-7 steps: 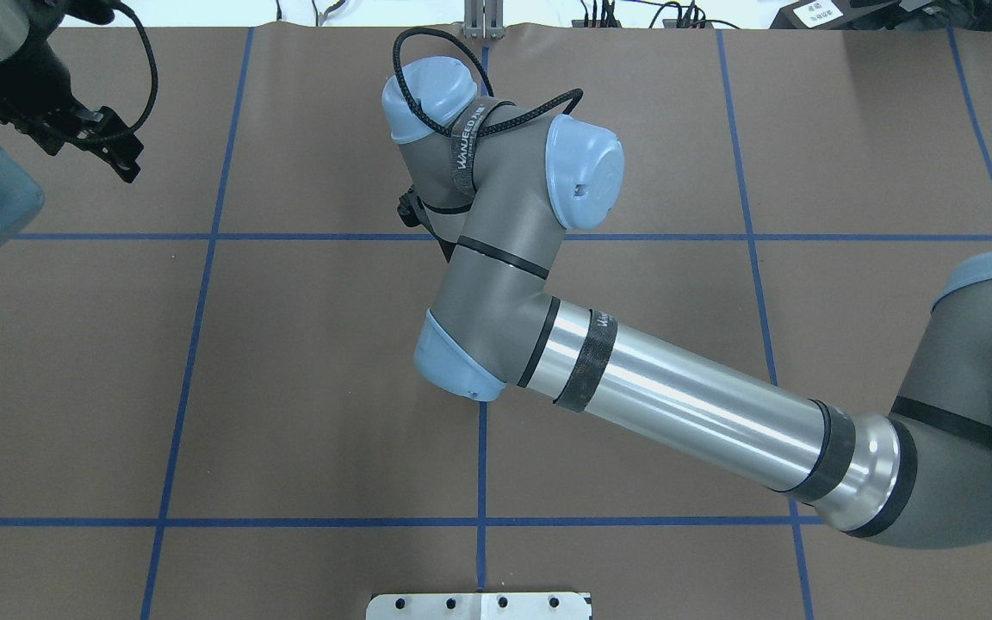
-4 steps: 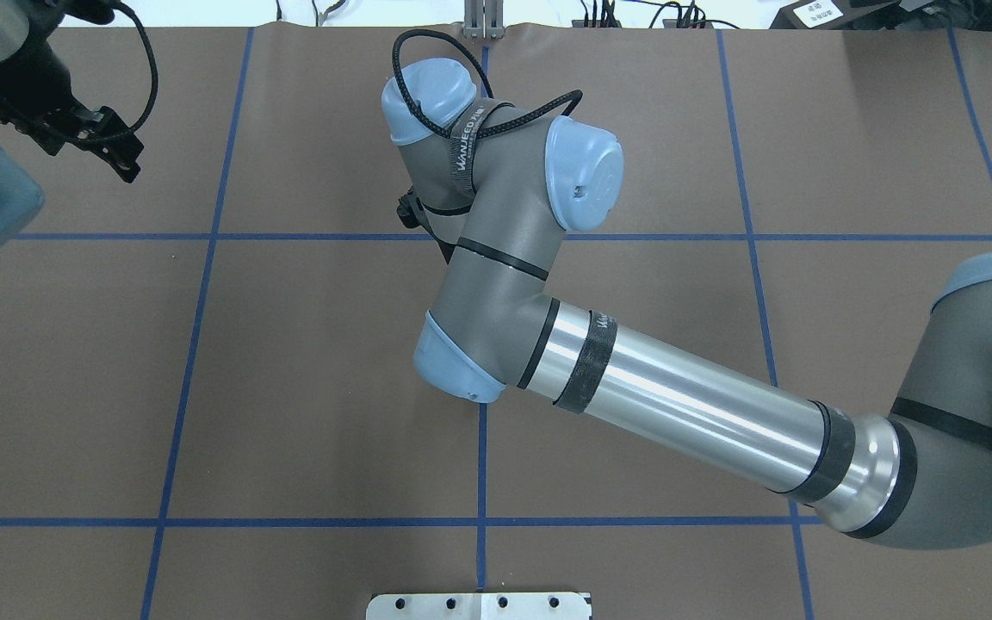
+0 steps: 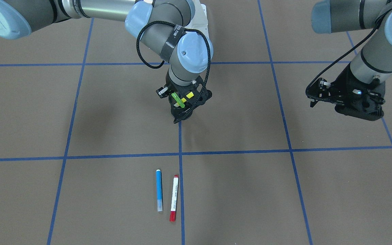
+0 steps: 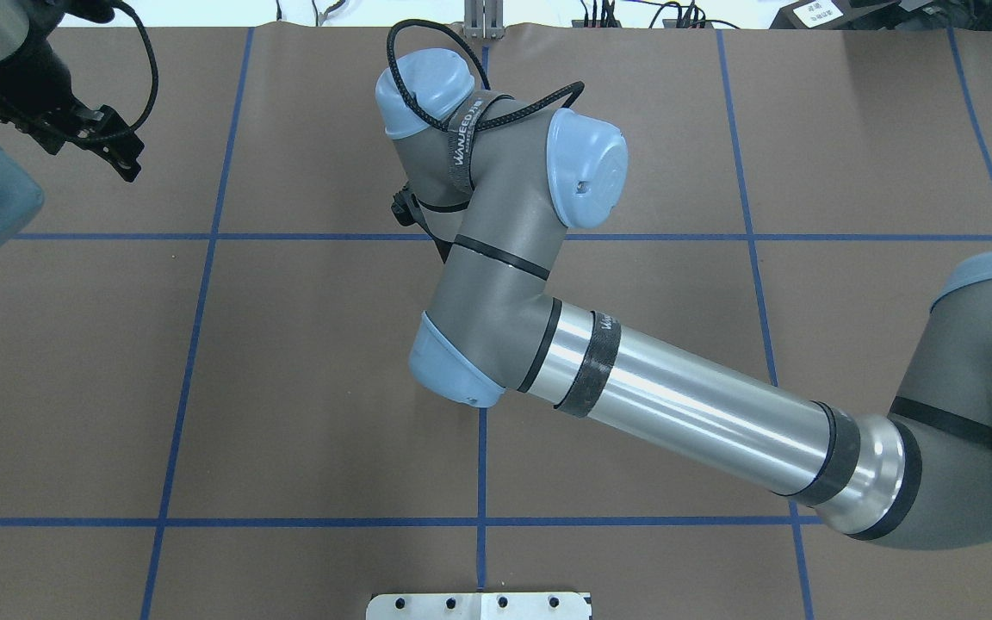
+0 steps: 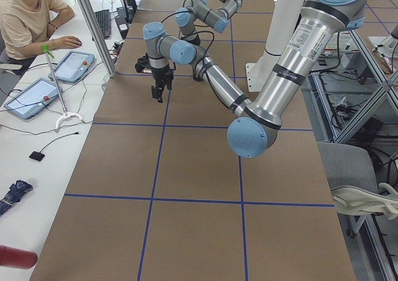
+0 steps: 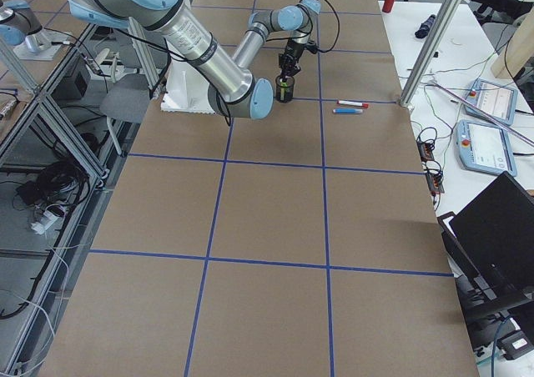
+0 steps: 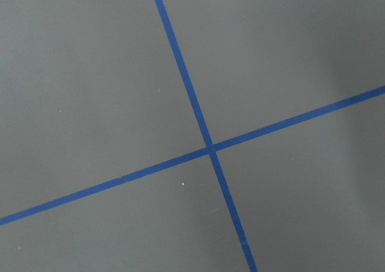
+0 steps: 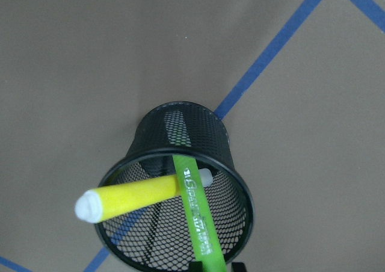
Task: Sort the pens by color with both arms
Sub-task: 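Close the right gripper on the green highlighter and lift it out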
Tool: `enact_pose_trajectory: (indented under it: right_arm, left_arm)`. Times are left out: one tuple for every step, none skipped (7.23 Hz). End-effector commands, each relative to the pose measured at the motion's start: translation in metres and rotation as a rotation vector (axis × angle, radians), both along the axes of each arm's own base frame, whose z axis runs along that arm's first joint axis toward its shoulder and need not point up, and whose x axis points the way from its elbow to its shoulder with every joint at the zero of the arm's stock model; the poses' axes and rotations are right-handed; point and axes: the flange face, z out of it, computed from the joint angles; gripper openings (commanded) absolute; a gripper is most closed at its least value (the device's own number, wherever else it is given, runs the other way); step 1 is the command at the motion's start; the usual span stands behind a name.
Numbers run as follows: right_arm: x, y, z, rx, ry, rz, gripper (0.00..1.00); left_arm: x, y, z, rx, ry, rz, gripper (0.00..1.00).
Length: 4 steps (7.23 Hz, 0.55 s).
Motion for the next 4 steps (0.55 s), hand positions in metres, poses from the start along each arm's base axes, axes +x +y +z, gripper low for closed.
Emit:
enact_pose_trajectory:
  right_arm:
    - [0.024, 0.014, -0.022, 0.011, -0.007, -0.014, 0.03]
    - [0.036, 0.018, -0.031, 0.014, -0.015, -0.009, 0.0]
    - [0.062, 0.015, -0.044, 0.015, -0.027, 0.015, 0.0]
    - [0.083, 0.013, -0.052, 0.011, -0.023, 0.034, 0.0]
  left_arm:
    - [-0.002, 0.004, -0.008, 0.007, 0.011, -0.011, 1.0]
    - [-0.003, 0.005, -0.01, 0.01, 0.014, -0.011, 1.0]
    - [-0.002, 0.006, -0.011, 0.006, 0.023, -0.006, 1.0]
    - [-0.002, 0.008, -0.014, 0.007, 0.028, -0.008, 1.0]
